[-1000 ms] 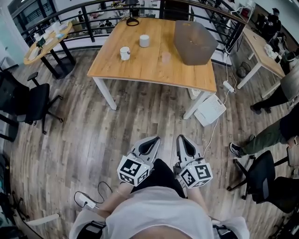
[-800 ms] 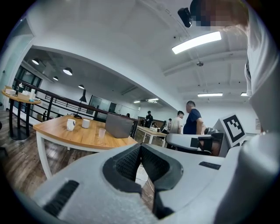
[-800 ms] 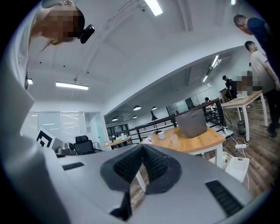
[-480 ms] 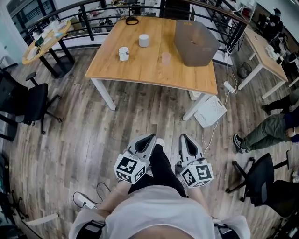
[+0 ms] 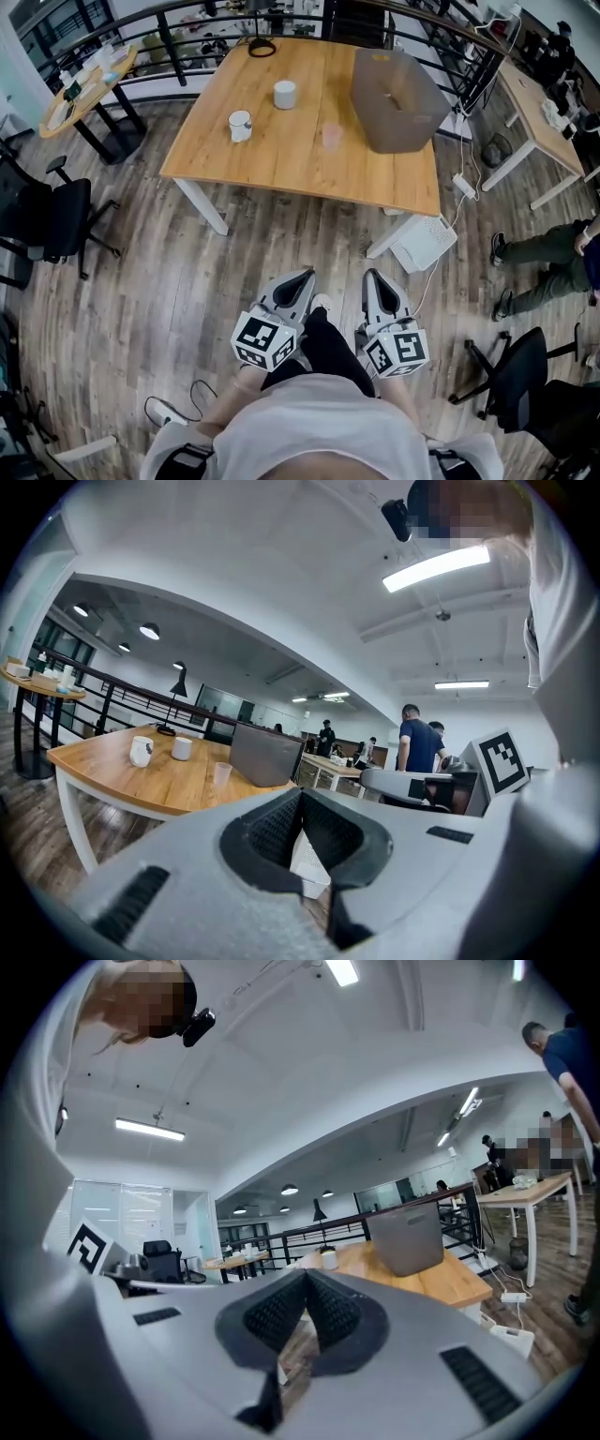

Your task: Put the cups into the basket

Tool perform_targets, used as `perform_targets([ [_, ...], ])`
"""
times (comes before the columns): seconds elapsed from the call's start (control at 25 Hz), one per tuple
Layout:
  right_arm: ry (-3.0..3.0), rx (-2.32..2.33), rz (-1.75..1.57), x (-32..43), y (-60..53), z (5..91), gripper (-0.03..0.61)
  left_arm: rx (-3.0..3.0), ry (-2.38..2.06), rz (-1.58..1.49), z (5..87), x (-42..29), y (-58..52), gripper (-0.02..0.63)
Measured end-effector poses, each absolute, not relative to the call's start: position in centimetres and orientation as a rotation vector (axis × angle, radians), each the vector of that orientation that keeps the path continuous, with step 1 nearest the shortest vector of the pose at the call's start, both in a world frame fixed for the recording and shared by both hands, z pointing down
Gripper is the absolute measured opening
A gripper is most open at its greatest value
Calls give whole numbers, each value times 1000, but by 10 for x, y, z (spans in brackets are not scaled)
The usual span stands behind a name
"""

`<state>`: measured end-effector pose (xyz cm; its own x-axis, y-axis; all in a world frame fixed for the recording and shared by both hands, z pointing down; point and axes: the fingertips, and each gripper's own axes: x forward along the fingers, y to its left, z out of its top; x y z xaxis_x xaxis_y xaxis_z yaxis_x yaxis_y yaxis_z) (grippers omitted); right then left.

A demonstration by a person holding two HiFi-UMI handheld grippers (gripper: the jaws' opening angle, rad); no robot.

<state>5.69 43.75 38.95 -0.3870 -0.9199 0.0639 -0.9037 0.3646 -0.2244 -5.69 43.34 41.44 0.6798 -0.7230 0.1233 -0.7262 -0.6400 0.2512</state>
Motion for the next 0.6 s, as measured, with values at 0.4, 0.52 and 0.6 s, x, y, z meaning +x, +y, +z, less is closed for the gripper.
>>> perform_targets([
  [0.4,2576,-1660,-357,86,334,386,12,2577,-1209,11,412,-33,330,6],
  [0.52,2600,-1634,-354,93,302,390,12,2568,-1233,-6,413,-26,301,6],
  [0.6,2622,-1607,-342,95,283,390,12,2561,-1251,-16,414,-23,283,6],
])
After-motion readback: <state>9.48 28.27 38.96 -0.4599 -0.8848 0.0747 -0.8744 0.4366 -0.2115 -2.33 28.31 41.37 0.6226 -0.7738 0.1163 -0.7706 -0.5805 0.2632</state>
